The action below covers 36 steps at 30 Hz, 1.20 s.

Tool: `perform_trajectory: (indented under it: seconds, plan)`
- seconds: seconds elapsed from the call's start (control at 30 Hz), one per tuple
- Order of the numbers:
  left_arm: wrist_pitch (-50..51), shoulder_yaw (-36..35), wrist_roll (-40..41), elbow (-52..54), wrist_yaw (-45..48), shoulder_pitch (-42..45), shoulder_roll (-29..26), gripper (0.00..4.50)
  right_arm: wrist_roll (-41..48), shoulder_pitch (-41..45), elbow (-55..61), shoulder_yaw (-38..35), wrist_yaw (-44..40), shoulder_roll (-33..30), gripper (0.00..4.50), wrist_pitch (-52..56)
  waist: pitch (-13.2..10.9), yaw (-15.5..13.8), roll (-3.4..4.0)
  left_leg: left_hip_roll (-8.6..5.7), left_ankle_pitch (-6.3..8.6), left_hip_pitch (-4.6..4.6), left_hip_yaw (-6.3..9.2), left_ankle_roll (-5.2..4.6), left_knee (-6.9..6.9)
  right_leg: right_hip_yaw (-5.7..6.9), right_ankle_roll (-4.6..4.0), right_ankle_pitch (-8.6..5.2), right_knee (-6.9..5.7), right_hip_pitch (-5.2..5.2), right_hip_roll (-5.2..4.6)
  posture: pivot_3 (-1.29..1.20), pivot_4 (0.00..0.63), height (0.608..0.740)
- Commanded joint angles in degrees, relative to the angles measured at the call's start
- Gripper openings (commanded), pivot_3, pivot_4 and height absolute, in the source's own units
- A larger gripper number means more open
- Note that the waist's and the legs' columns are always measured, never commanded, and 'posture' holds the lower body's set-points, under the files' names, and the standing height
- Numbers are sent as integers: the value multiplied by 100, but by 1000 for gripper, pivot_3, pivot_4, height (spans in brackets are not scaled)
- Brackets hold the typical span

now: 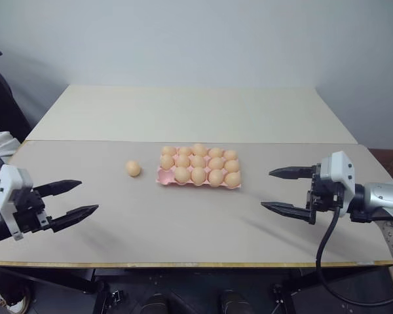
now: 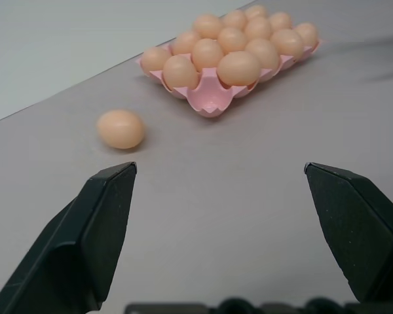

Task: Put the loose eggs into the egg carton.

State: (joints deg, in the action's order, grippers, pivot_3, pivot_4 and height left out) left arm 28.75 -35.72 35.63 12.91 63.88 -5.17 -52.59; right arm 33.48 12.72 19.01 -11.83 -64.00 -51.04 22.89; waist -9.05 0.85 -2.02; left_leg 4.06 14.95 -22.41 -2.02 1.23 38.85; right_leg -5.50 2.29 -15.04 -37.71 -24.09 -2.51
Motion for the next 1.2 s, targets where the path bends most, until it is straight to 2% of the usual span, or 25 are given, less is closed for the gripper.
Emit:
perform_trajectory:
  seconds: [0.03,0.1,0.27,0.37,0.67,0.97,1.07,1.2]
  plan:
    - [-215,597,-490,-234,-756,596,194,4469,16,51,146,-59,23,-3,4500,-91,0,-34,0,-1,0,0,1,0,1,1,0,0,0,2,0,0,150,740]
    - [-308,1131,-894,-732,-1258,1270,443,4469,6,92,148,-30,47,20,4500,-104,0,-74,0,-2,0,2,3,0,2,3,0,0,0,7,0,0,150,740]
    - [-1007,2126,-1764,-2316,-1822,2797,1022,4469,-26,221,123,20,87,59,4500,-151,1,-86,-2,-7,0,-4,4,0,5,2,1,3,3,6,0,0,150,740]
    - [-1521,2558,-2103,-3367,-1730,3563,1258,4469,-5,240,206,-6,117,73,4500,-149,1,-77,-2,-8,0,-11,4,0,4,1,1,3,5,0,0,0,150,740]
    - [-2742,3188,-2856,-6191,-1713,5154,1862,4469,59,-68,657,-205,434,127,4500,-75,2,-68,-4,-11,0,-19,9,-1,7,5,2,4,6,-1,0,0,150,740]
    - [-3239,3393,-3328,-7798,-1978,5911,2219,4469,125,-196,837,-319,557,82,4500,-12,2,-61,-5,-12,0,-26,14,0,13,8,6,6,3,-2,0,0,150,740]
    - [-3287,3395,-3407,-8002,-1985,5964,2260,3870,144,-200,835,-324,564,66,4500,-15,2,-55,-5,-12,0,-26,14,-1,13,8,6,6,3,-2,0,0,150,740]
    - [-3335,3347,-3400,-8033,-1946,5904,2236,2589,167,-257,846,-362,562,47,4500,-17,2,-44,-5,-12,-1,-23,15,0,14,8,6,6,-2,-1,0,0,150,740]
